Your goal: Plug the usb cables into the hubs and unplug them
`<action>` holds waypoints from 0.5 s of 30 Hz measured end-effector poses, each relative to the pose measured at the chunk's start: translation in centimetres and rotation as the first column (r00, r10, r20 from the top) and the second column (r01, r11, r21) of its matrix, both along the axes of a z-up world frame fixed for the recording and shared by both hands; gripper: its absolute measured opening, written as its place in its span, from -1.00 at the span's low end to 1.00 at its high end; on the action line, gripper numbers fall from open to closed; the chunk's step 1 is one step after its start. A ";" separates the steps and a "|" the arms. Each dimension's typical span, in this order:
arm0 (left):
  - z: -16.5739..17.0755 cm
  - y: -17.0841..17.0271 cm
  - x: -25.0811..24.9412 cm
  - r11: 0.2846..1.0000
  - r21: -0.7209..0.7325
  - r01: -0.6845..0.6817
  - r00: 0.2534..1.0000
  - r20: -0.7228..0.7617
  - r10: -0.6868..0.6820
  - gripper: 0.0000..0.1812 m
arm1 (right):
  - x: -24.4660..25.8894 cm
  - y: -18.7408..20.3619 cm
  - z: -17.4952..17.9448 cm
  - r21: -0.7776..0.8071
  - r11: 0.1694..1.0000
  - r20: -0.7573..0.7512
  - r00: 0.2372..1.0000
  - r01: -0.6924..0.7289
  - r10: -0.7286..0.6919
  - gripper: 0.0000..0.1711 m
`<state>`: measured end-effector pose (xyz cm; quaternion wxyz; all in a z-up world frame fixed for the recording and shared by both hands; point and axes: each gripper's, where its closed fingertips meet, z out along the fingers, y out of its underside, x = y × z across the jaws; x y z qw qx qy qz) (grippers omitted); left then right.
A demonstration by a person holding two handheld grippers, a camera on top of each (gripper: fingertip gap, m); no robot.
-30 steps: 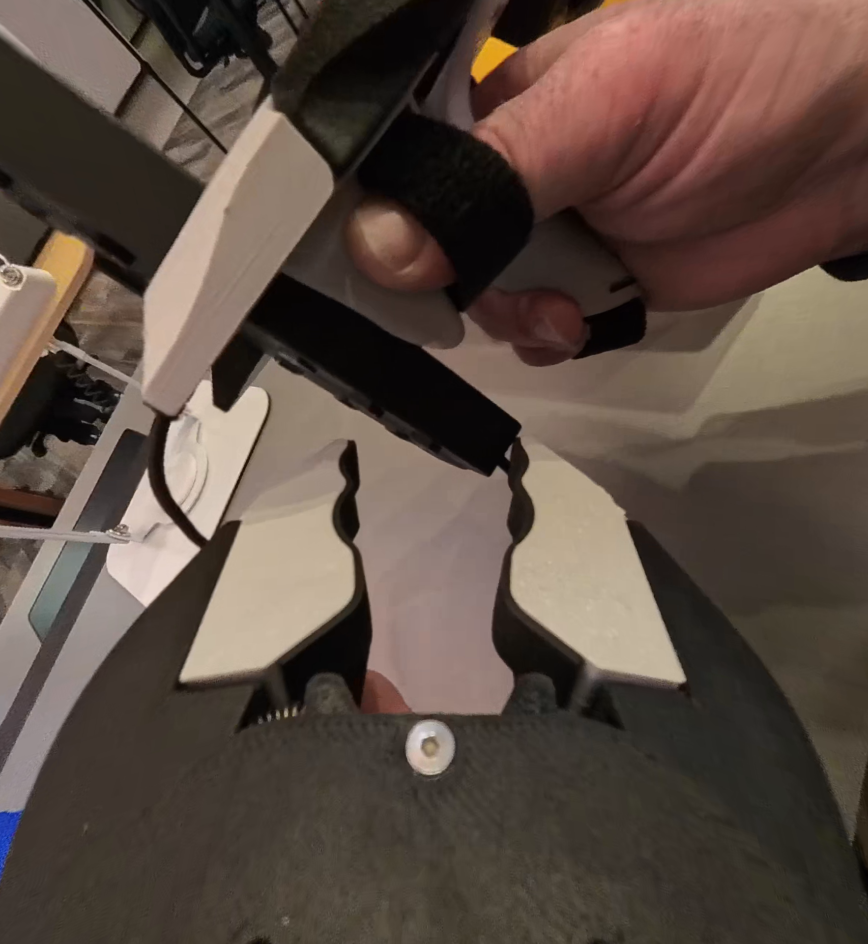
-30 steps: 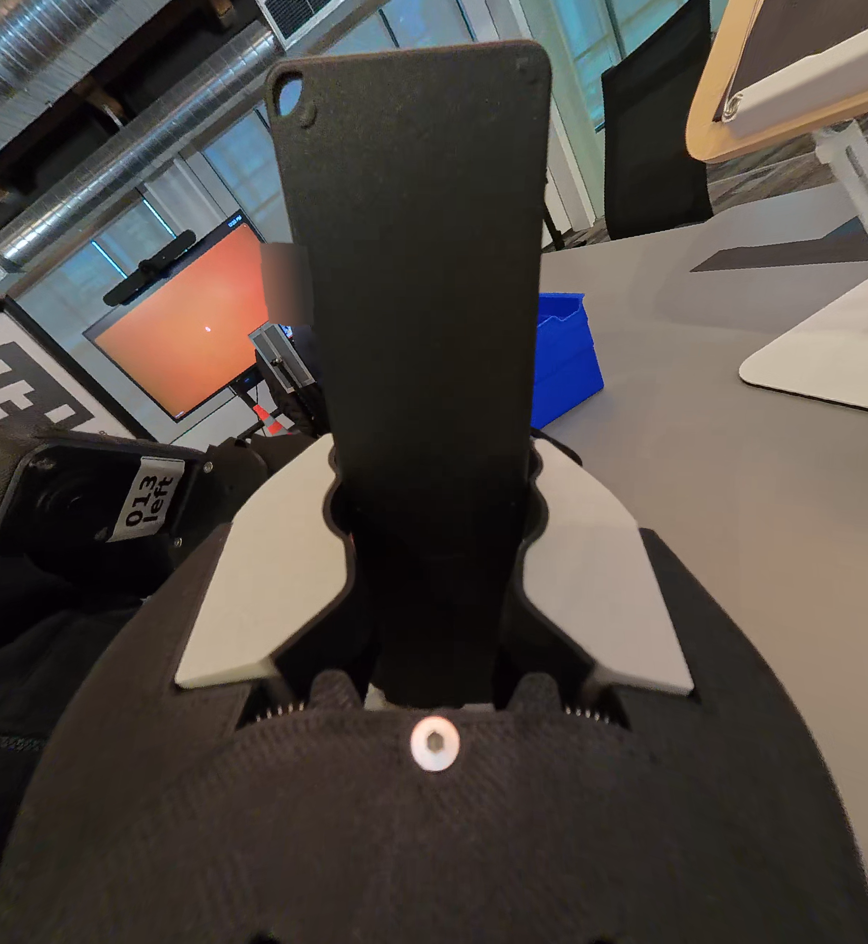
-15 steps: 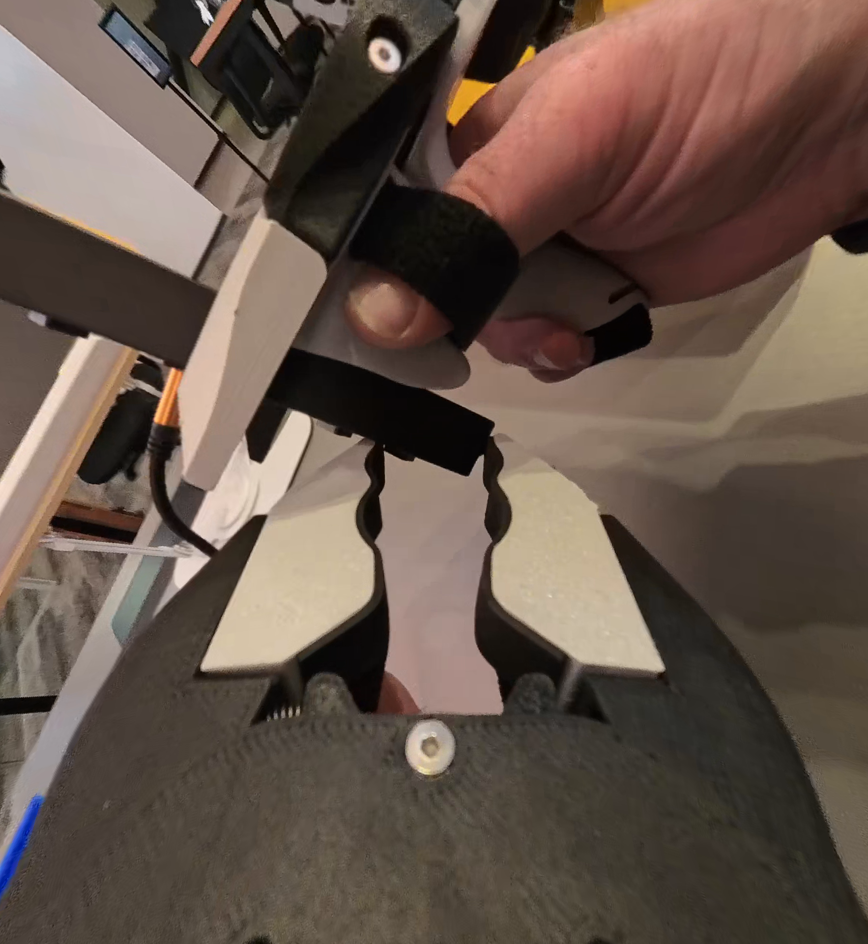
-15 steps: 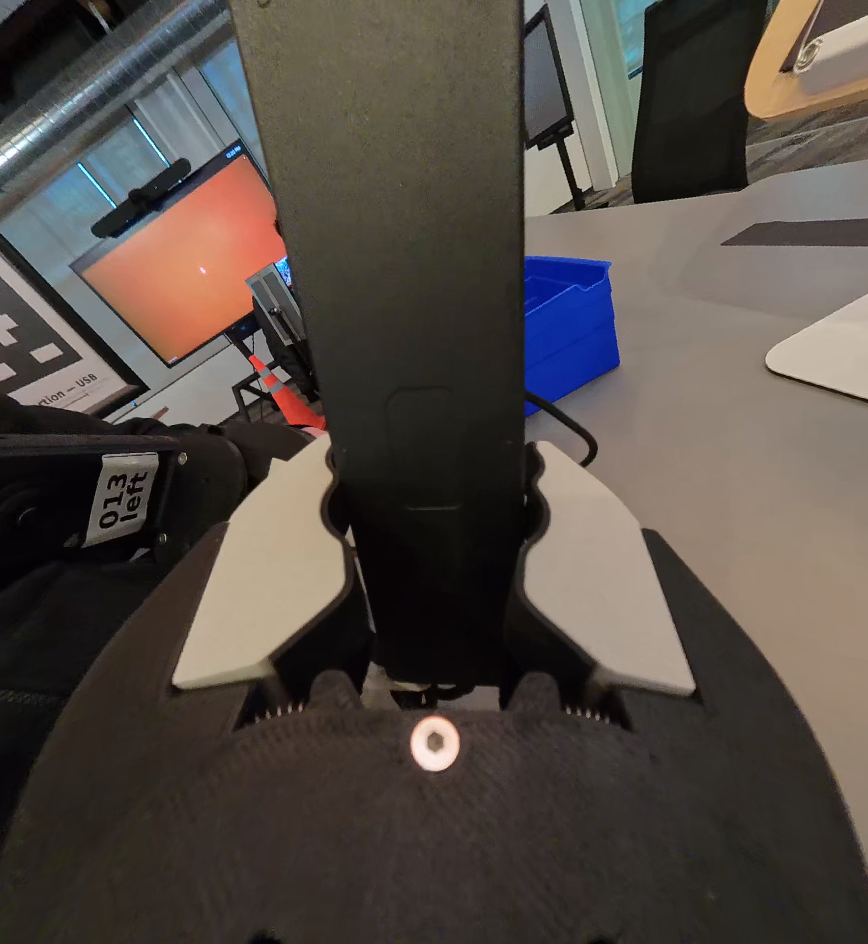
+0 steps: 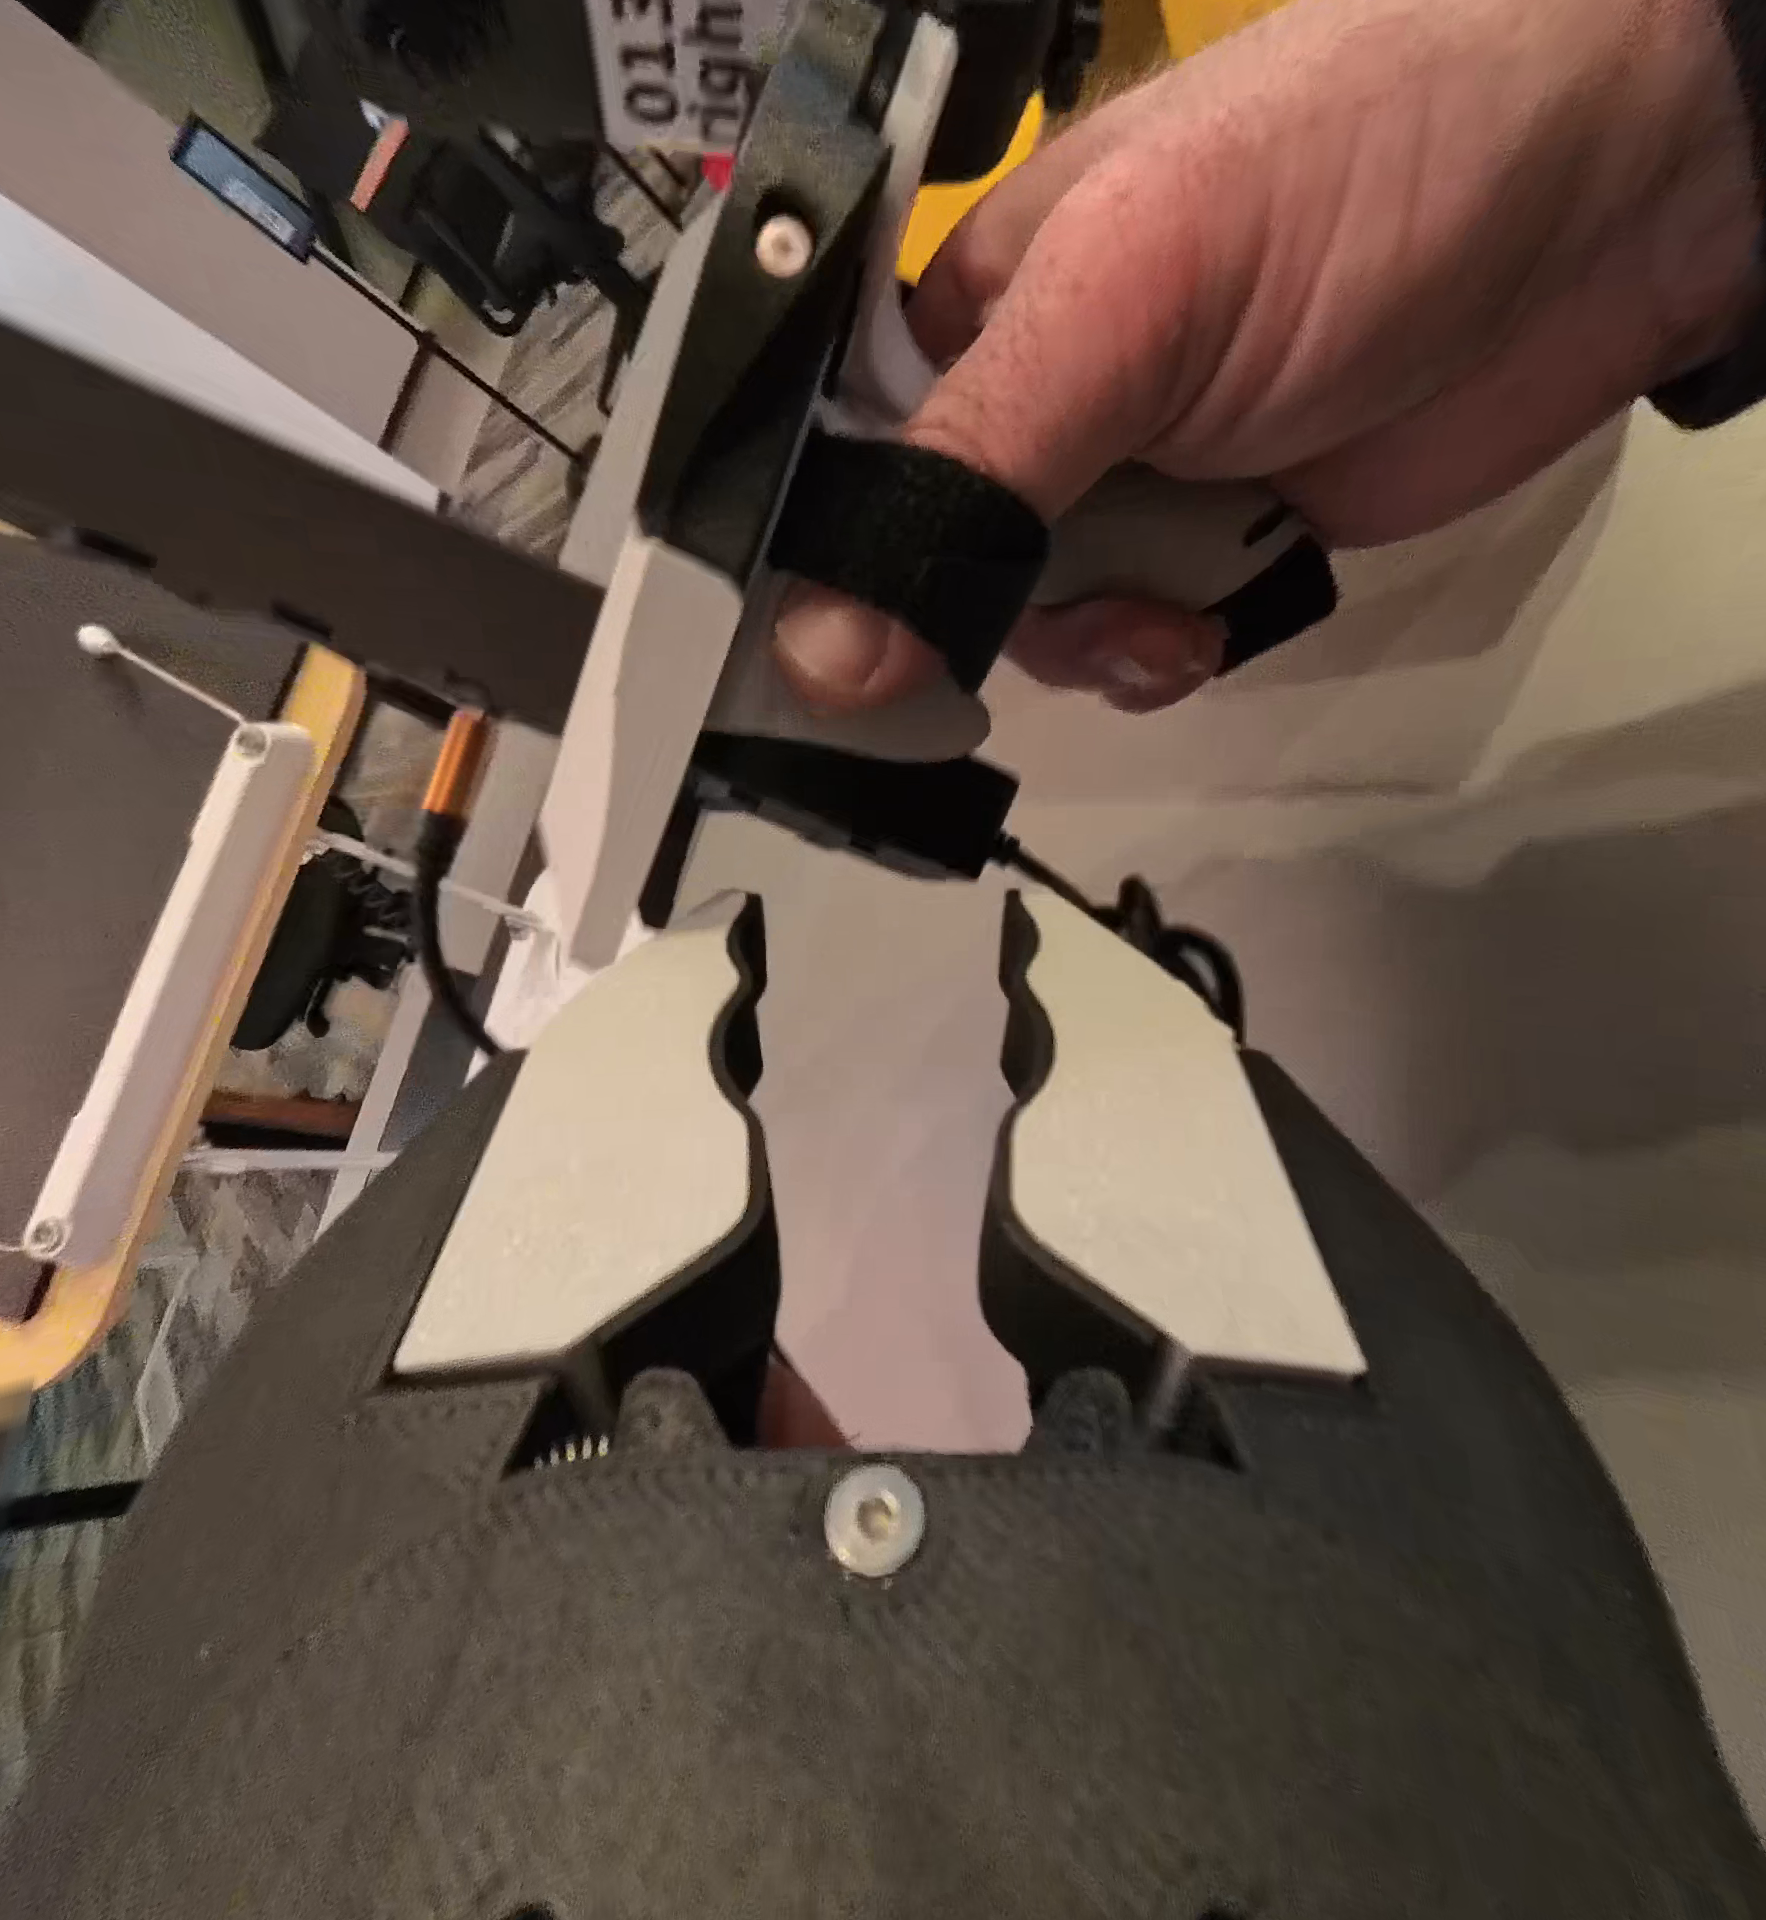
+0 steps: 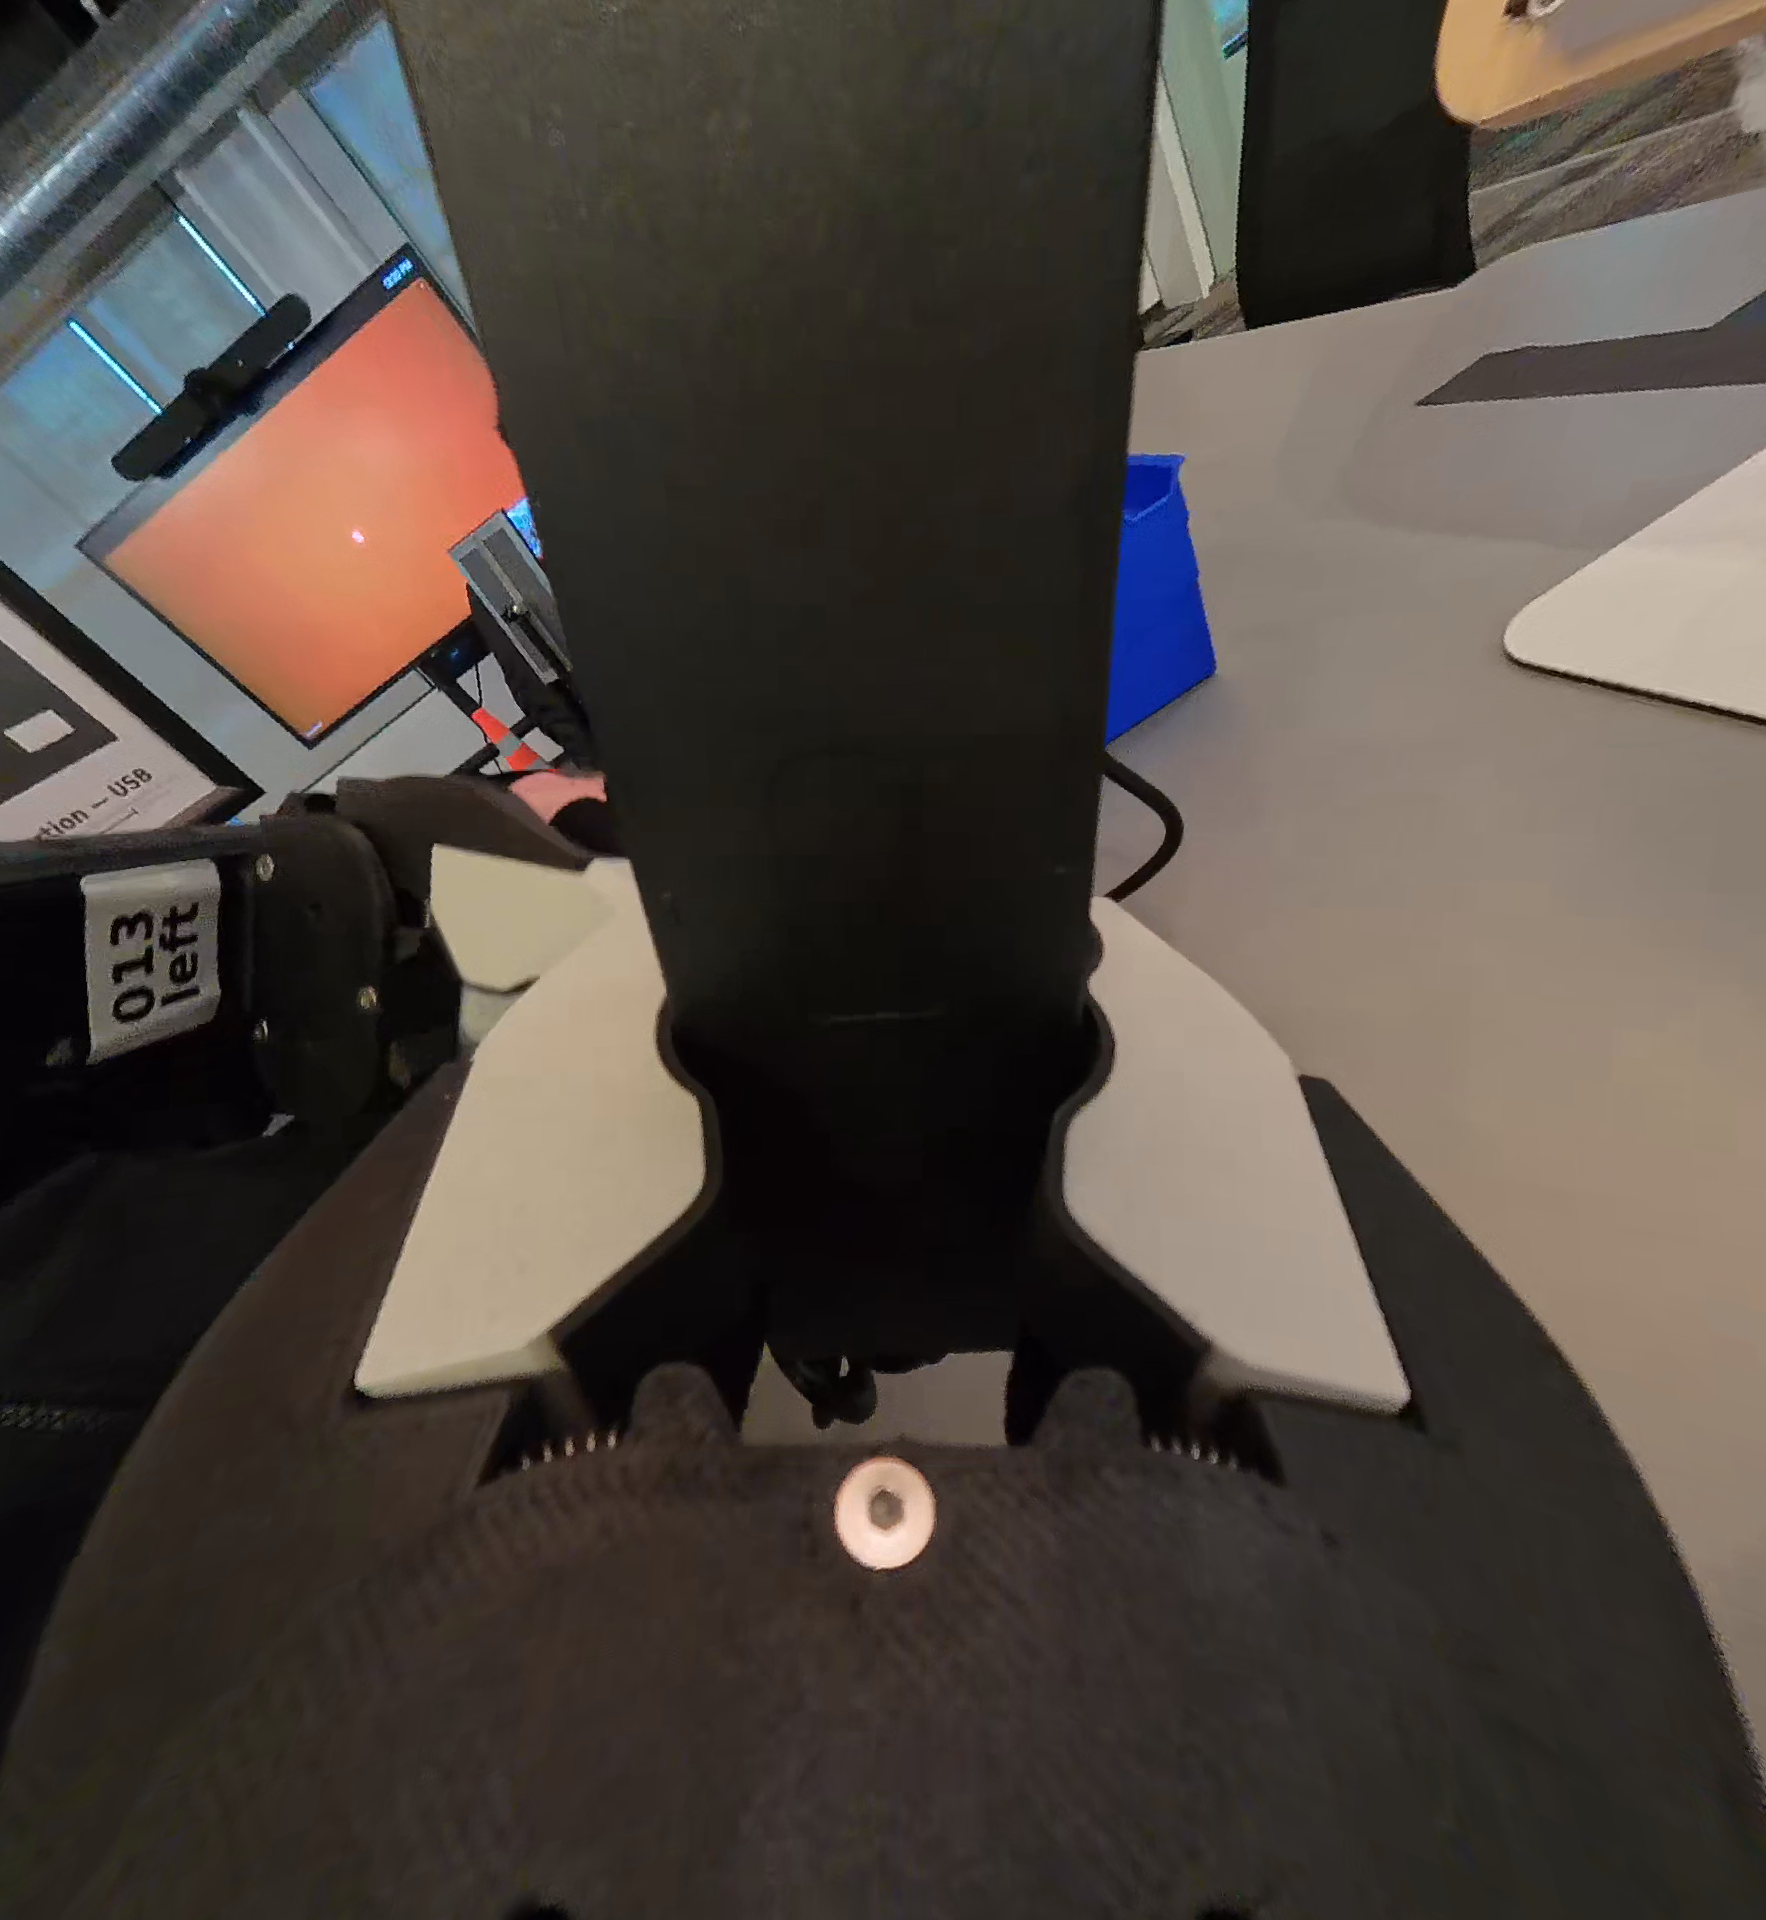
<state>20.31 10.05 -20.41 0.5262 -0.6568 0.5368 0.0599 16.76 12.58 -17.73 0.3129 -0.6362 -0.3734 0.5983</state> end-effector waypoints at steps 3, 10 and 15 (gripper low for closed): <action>1.1 0.2 -1.2 0.999 -0.025 0.029 1.000 0.005 -0.029 -0.49 | 0.5 0.4 0.6 0.005 1.000 -0.025 0.999 0.020 -0.019 -0.24; 4.8 2.2 -7.2 0.999 0.023 -0.038 0.999 -0.038 0.039 -0.51 | 0.4 0.5 -0.2 -0.006 1.000 -0.007 1.000 0.020 -0.020 -0.24; 7.1 3.7 -14.1 0.988 0.064 -0.142 0.985 -0.092 0.148 -0.51 | 0.5 0.5 -0.3 -0.006 1.000 -0.003 1.000 0.022 -0.022 -0.24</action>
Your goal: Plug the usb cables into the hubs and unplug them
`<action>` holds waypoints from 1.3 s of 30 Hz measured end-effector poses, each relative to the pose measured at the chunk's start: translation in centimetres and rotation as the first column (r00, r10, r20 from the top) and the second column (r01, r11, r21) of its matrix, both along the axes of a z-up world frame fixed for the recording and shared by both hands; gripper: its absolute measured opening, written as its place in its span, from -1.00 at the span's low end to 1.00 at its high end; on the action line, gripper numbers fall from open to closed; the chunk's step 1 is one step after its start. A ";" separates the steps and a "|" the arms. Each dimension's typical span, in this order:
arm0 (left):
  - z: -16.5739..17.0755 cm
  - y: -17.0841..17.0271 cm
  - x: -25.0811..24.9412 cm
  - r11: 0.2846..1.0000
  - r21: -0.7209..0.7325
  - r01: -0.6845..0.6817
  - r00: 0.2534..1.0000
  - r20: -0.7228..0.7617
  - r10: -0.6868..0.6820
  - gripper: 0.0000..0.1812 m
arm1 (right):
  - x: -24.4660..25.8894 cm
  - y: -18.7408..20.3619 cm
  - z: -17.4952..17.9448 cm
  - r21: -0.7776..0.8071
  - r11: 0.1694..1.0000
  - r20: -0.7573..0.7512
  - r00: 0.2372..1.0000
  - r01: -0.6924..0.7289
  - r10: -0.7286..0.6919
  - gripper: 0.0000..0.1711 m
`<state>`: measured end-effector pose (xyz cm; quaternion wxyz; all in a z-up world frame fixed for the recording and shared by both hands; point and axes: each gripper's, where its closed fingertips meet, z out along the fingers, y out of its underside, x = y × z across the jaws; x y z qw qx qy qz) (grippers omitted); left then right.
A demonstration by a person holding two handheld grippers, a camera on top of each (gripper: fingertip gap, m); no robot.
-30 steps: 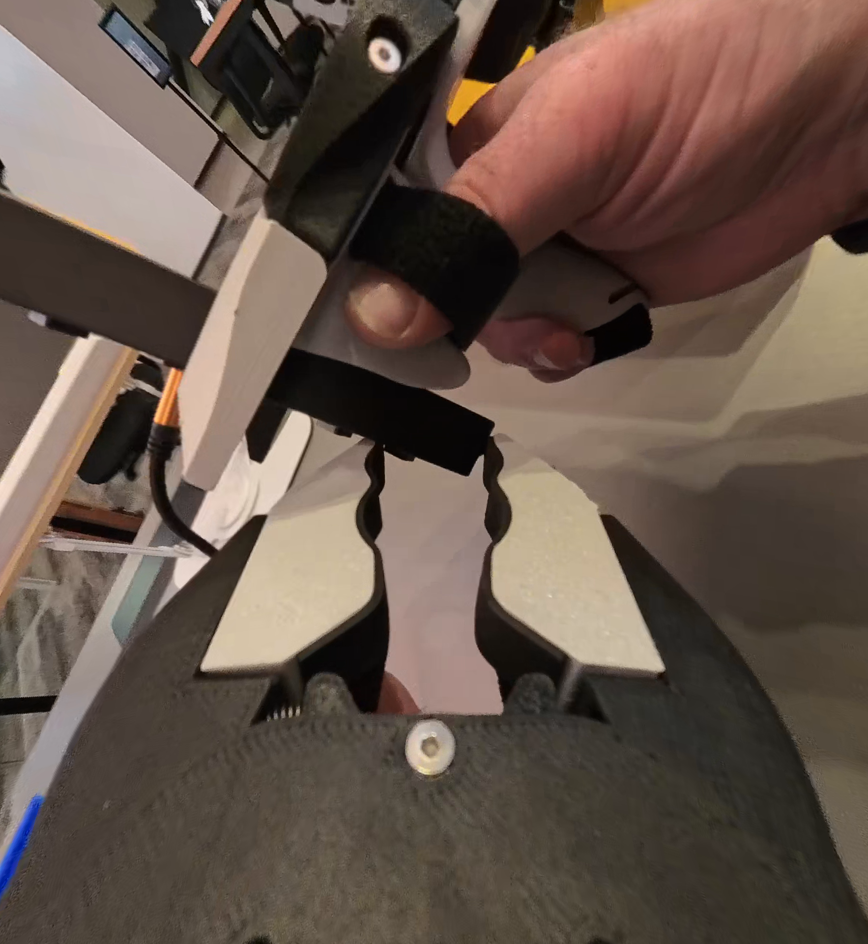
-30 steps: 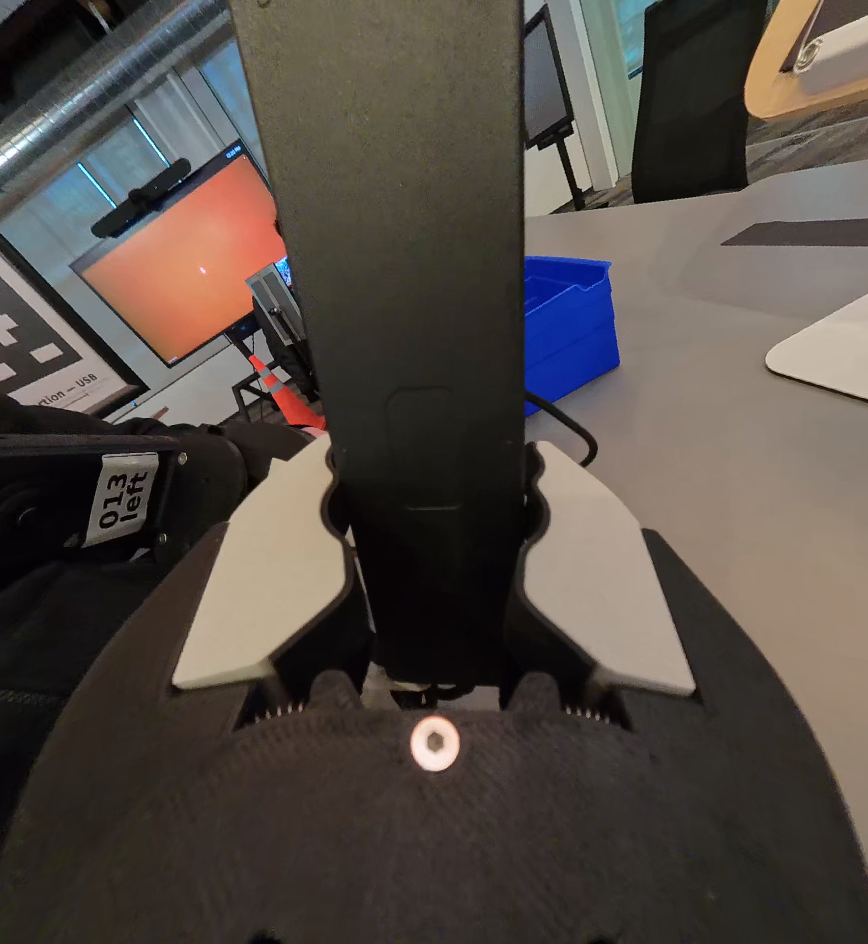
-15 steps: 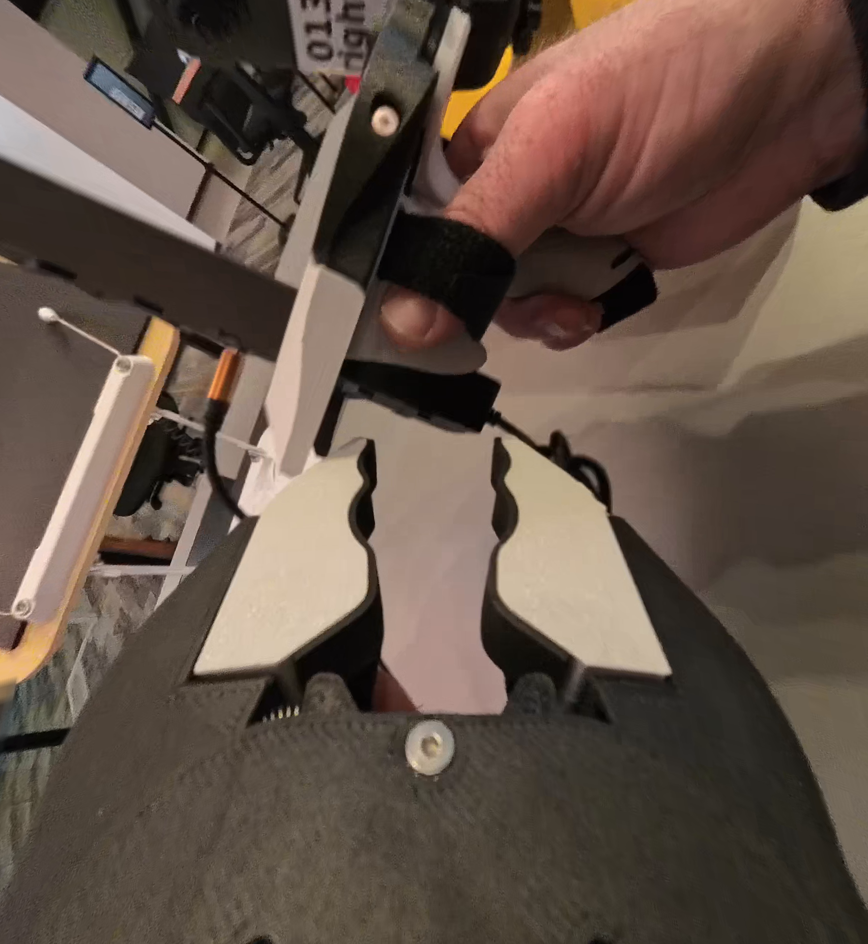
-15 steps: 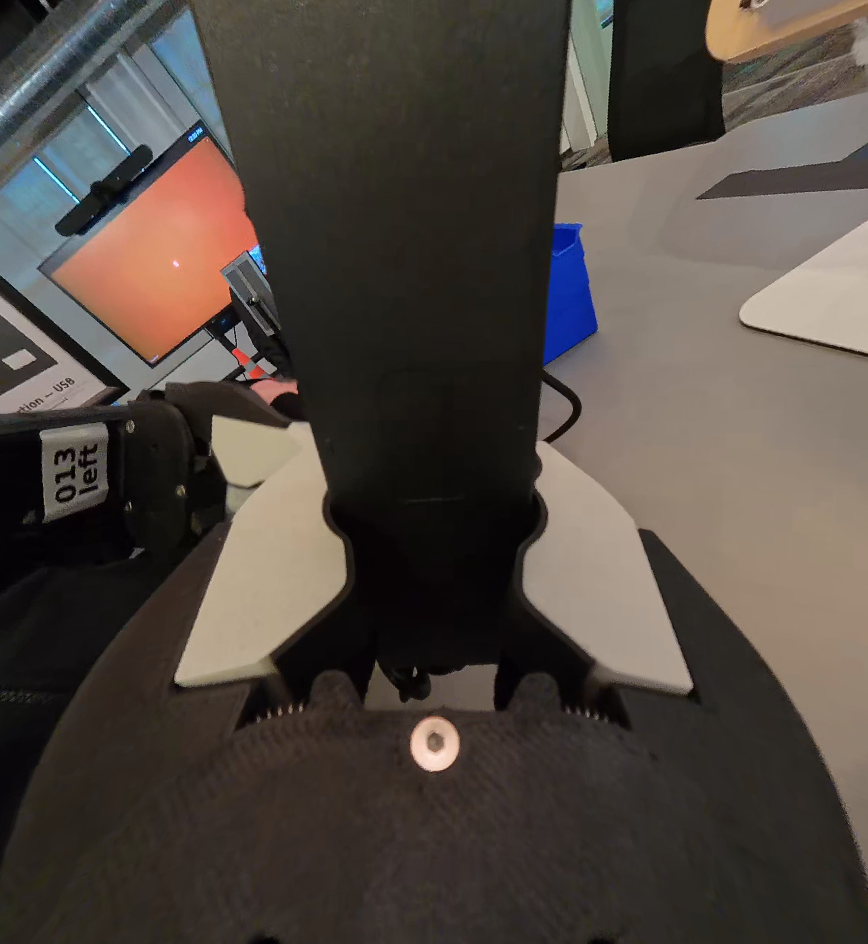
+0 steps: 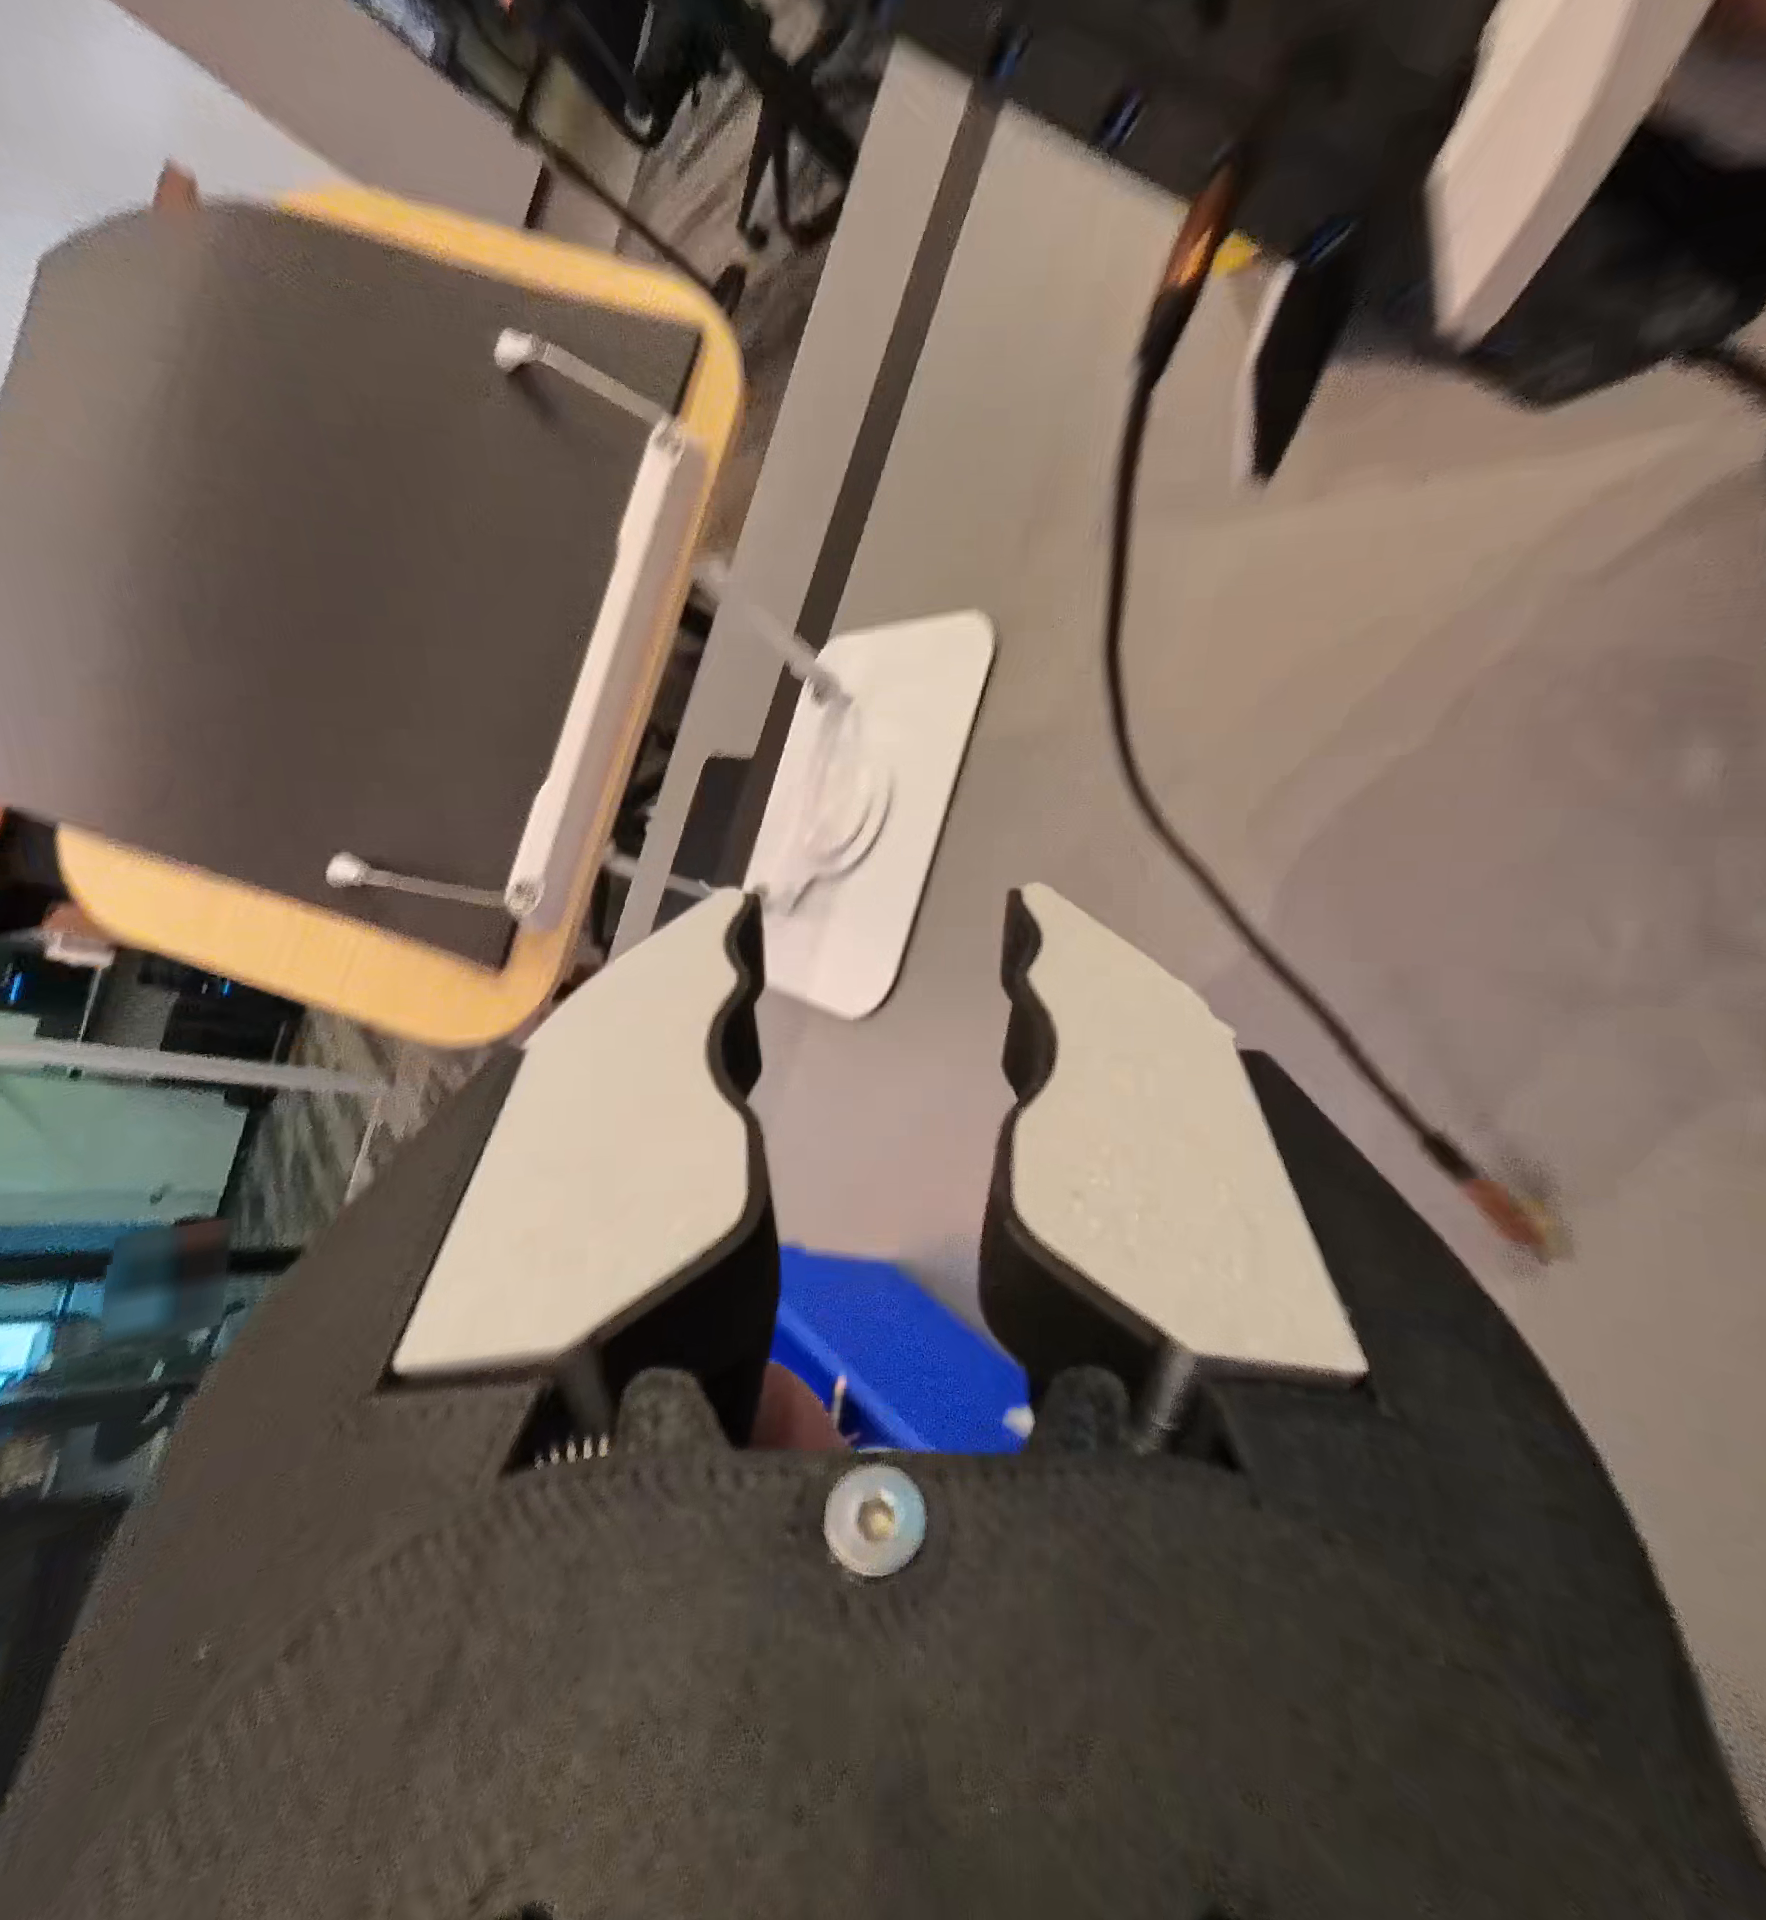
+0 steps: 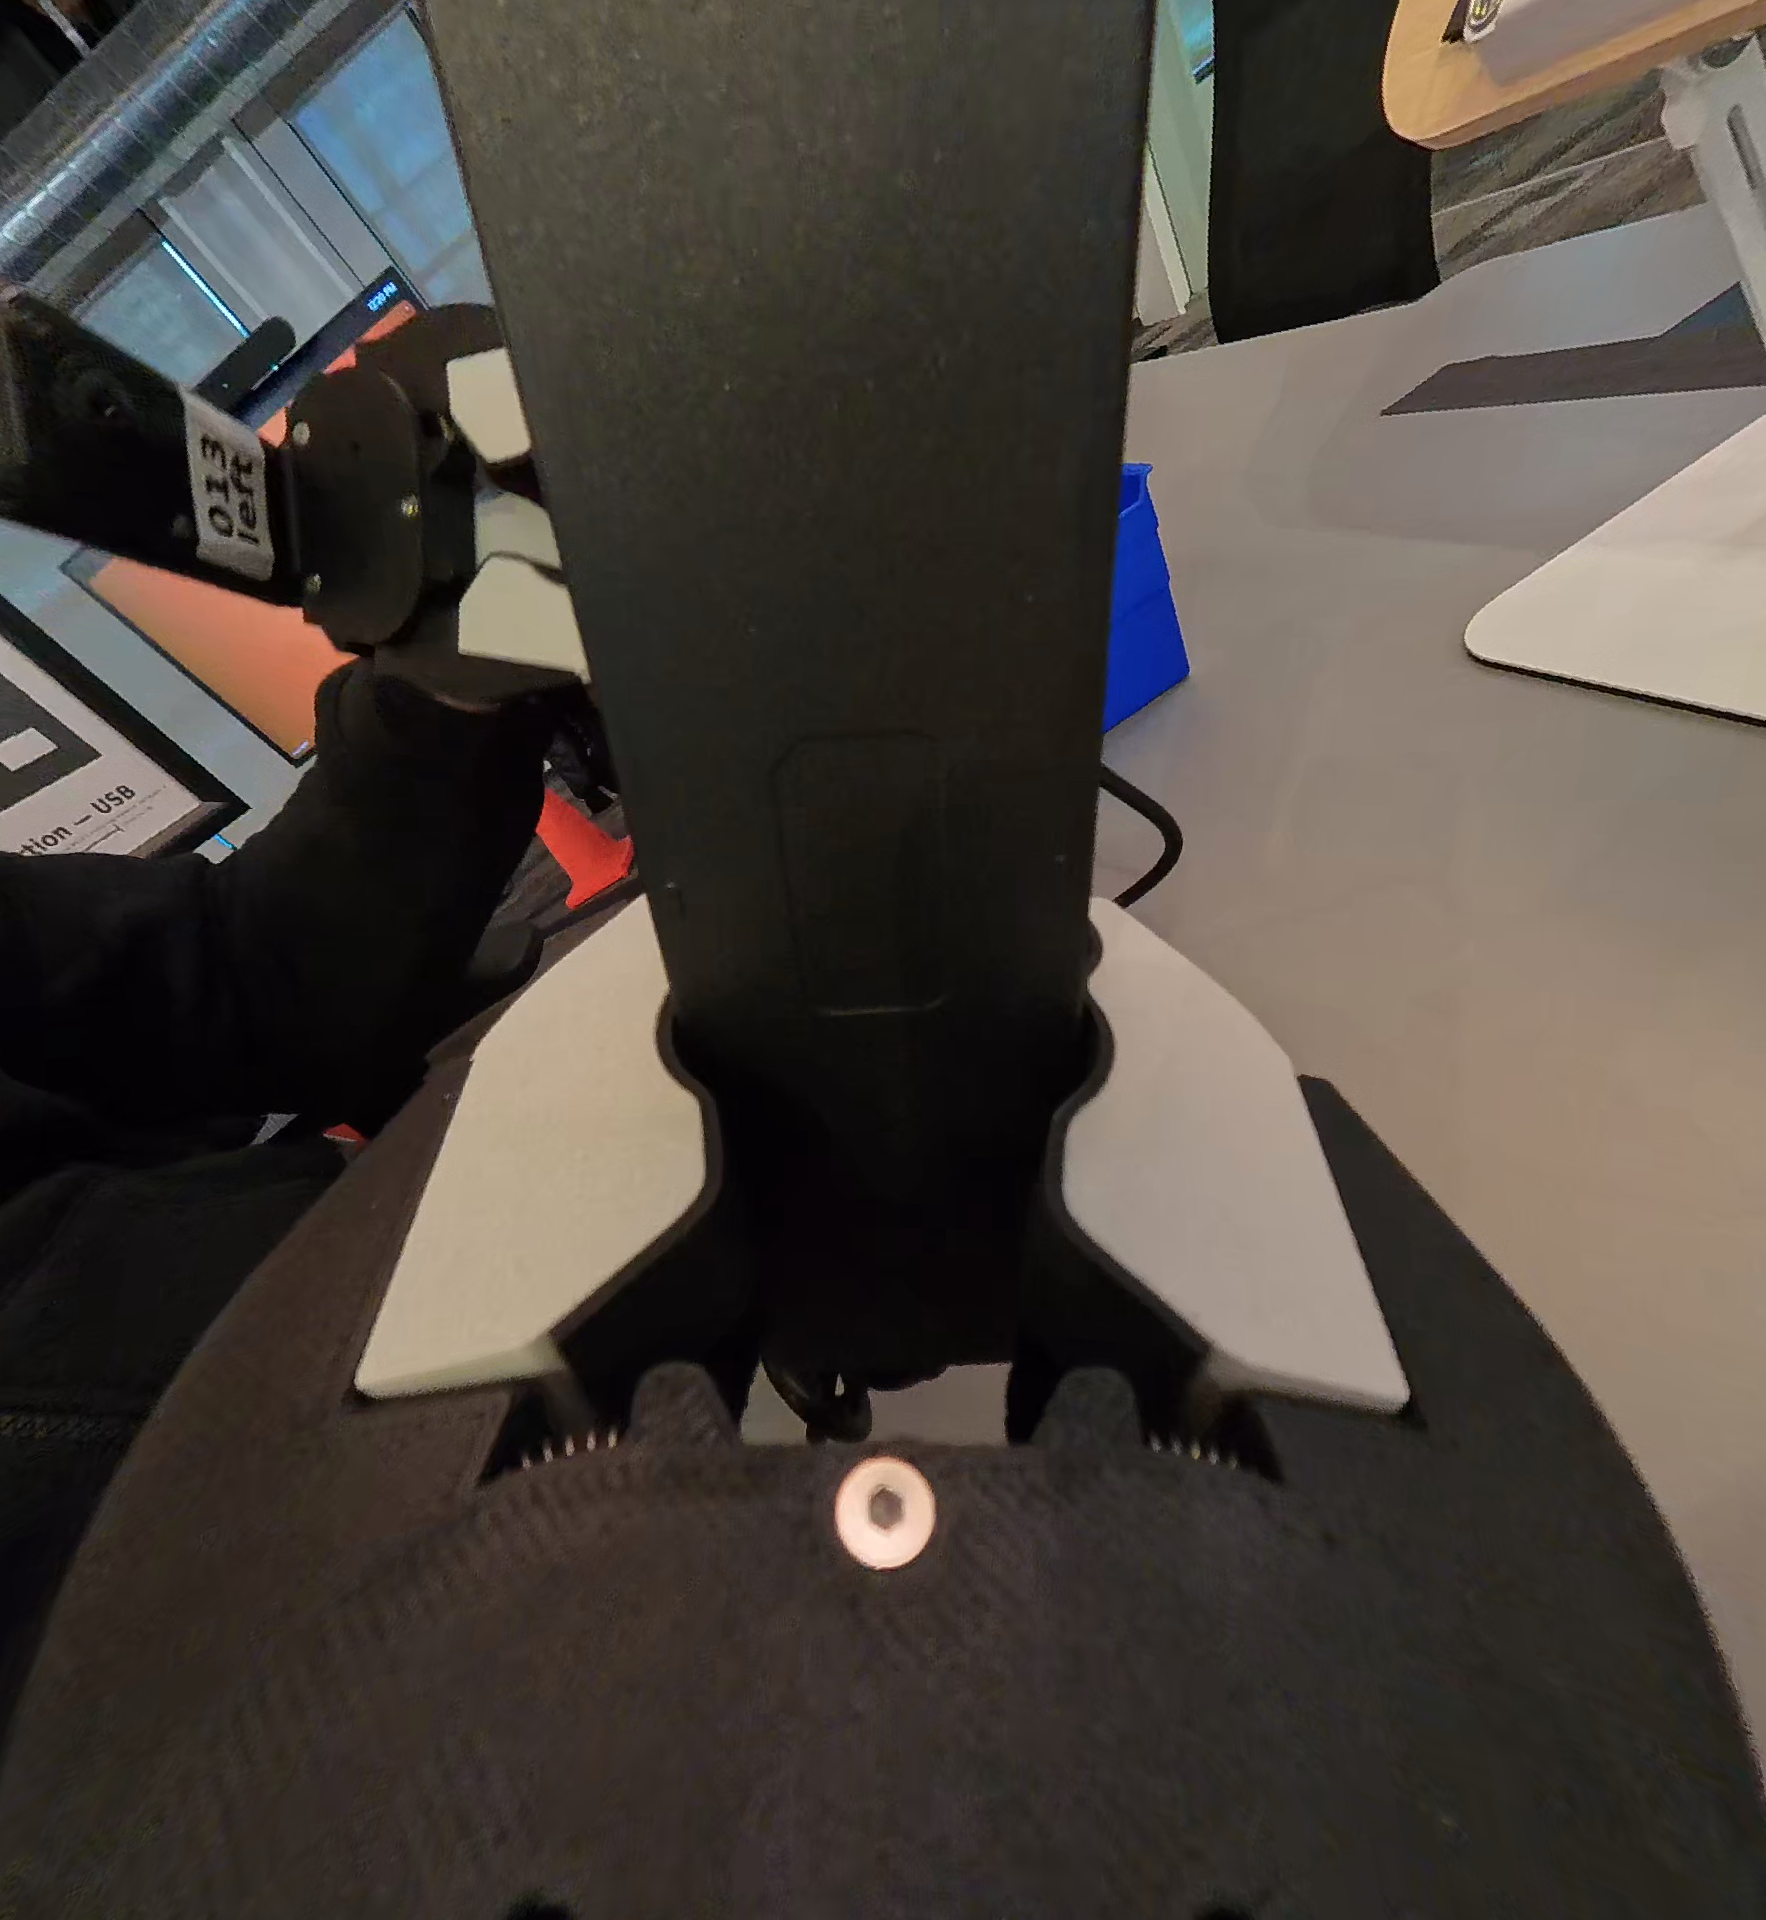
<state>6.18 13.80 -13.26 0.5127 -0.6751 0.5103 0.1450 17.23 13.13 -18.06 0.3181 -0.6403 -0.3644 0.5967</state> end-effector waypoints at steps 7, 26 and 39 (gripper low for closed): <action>0.5 -0.8 -10.4 0.977 -0.098 -0.190 0.979 -0.095 0.181 -0.51 | 0.0 0.2 -0.5 -0.009 1.000 0.008 1.000 0.000 0.000 -0.24; -12.8 -10.0 -21.8 0.653 -0.586 -0.481 0.874 -0.256 0.414 -0.56 | 0.1 0.3 -1.0 -0.007 1.000 0.027 1.000 0.001 -0.001 -0.25; -17.6 -11.9 -27.4 0.306 -0.615 -0.726 0.642 -0.450 0.621 -0.56 | 0.0 0.3 -1.2 0.003 1.000 0.043 0.999 -0.003 0.003 -0.24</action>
